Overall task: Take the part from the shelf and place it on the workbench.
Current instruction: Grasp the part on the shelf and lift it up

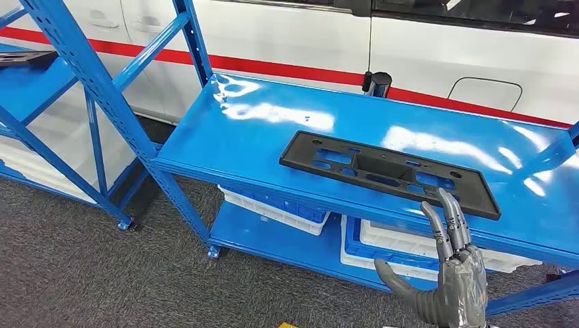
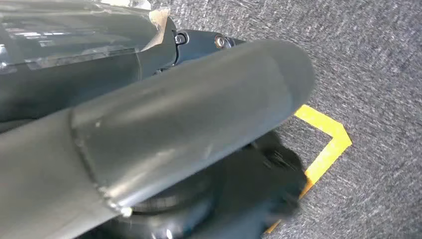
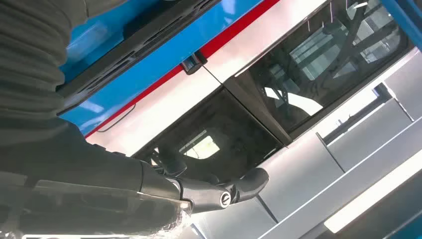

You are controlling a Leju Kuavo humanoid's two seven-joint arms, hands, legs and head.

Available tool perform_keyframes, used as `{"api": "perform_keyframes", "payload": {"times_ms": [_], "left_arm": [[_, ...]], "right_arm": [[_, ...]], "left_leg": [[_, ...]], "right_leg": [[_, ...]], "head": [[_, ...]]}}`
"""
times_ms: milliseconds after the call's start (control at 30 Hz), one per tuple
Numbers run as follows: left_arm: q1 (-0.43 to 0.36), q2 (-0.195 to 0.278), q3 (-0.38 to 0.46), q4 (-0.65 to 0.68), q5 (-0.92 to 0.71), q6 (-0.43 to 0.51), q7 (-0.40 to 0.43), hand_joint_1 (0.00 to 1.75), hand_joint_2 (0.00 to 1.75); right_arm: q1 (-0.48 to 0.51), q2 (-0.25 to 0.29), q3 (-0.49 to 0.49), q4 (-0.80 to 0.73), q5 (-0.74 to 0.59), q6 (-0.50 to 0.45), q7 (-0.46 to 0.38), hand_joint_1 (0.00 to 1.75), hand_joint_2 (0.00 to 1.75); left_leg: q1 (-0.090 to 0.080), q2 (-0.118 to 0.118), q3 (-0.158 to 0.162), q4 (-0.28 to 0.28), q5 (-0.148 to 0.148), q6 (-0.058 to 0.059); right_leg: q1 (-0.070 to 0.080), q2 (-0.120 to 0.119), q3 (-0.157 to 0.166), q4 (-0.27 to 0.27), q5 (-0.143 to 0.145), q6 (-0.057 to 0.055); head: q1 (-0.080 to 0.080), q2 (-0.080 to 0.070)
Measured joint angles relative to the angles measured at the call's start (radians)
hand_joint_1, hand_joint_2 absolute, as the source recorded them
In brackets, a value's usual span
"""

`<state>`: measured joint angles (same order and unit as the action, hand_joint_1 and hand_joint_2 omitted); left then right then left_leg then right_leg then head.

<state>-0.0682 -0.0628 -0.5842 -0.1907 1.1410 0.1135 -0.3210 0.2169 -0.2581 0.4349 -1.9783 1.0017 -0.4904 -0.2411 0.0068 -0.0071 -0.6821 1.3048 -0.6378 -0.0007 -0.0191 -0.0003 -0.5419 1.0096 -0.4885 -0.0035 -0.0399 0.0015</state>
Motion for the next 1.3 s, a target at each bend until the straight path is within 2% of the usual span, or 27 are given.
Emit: {"api": "perform_keyframes", "payload": {"times_ms": [67,133,167,233,300,367,633,767,900,1167,1300], "left_arm": [[0.001,0.000,0.000,0.000,0.000,0.003,0.000,0.00,0.00],[0.001,0.000,0.002,0.000,0.000,0.009,0.001,0.00,0.00],[0.001,0.000,0.002,0.000,0.000,0.013,0.003,0.00,0.00],[0.000,-0.001,0.004,0.001,0.001,0.024,0.009,0.00,0.00],[0.001,-0.003,0.007,0.002,0.001,0.033,0.015,0.00,0.00],[0.002,-0.004,0.009,0.002,0.002,0.036,0.017,0.00,0.00],[0.001,-0.008,0.011,0.002,0.001,0.046,0.023,0.00,0.00],[0.006,-0.001,0.011,0.002,-0.009,0.055,0.042,0.00,1.75],[0.012,0.015,0.011,0.003,-0.014,0.051,0.064,0.00,1.75],[0.015,0.024,0.011,0.003,-0.021,0.030,0.069,0.00,1.75],[0.004,0.021,0.011,0.003,-0.025,0.065,0.094,0.00,1.75]], "right_arm": [[0.000,0.000,0.000,0.001,-0.001,0.001,-0.001,0.00,1.75],[-0.003,0.001,0.000,0.003,-0.004,0.003,-0.002,0.00,1.75],[-0.006,0.002,0.000,0.004,-0.005,0.004,-0.003,0.00,1.75],[-0.012,0.003,0.000,0.005,-0.006,0.008,-0.006,0.00,1.75],[-0.016,0.004,0.002,0.006,-0.007,0.012,-0.008,0.00,1.75],[-0.017,0.005,0.003,0.007,-0.007,0.014,-0.009,0.00,1.75],[-0.022,0.006,0.004,0.007,-0.007,0.016,-0.010,0.00,1.75],[-0.023,0.007,0.004,0.007,0.001,0.030,-0.009,0.00,1.75],[-0.037,0.011,0.005,0.016,0.028,0.061,0.002,0.00,1.75],[-0.149,0.041,0.015,0.127,0.098,0.134,0.027,0.00,1.75],[-0.238,0.063,0.029,0.233,0.109,0.154,0.055,0.00,1.75]], "left_leg": [[0.002,0.001,0.001,-0.037,0.038,-0.001],[0.005,0.002,0.030,-0.153,0.132,0.000],[0.003,0.003,0.046,-0.210,0.162,0.002],[-0.003,0.004,0.065,-0.269,0.184,0.013],[-0.006,0.005,0.067,-0.272,0.191,0.021],[-0.008,0.003,0.069,-0.273,0.199,0.021],[-0.013,0.001,0.071,-0.273,0.190,0.036],[-0.014,0.002,0.071,-0.273,0.189,0.037],[-0.013,0.002,0.073,-0.273,0.189,0.037],[-0.007,0.003,0.077,-0.273,0.189,0.037],[-0.006,0.003,0.078,-0.273,0.189,0.036]], "right_leg": [[-0.001,0.001,0.010,0.000,-0.007,0.002],[-0.003,0.002,0.028,-0.001,-0.021,0.009],[-0.003,0.001,0.037,-0.002,-0.028,0.013],[-0.002,0.001,0.040,-0.004,-0.037,0.024],[0.003,0.000,0.040,-0.002,-0.044,0.025],[0.004,-0.002,0.045,-0.005,-0.048,0.021],[0.002,-0.004,0.055,-0.026,-0.047,0.022],[0.002,-0.004,0.056,-0.027,-0.045,0.027],[0.002,-0.004,0.057,-0.027,-0.046,0.043],[0.004,-0.004,0.060,-0.027,-0.046,0.043],[0.005,-0.004,0.060,-0.026,-0.046,0.043]], "head": [[0.000,0.000],[0.000,0.000],[0.000,0.000],[0.000,0.000],[0.000,0.000],[0.002,0.000],[0.003,0.000],[0.002,0.000],[0.002,0.000],[0.002,0.000],[0.002,0.000]]}}
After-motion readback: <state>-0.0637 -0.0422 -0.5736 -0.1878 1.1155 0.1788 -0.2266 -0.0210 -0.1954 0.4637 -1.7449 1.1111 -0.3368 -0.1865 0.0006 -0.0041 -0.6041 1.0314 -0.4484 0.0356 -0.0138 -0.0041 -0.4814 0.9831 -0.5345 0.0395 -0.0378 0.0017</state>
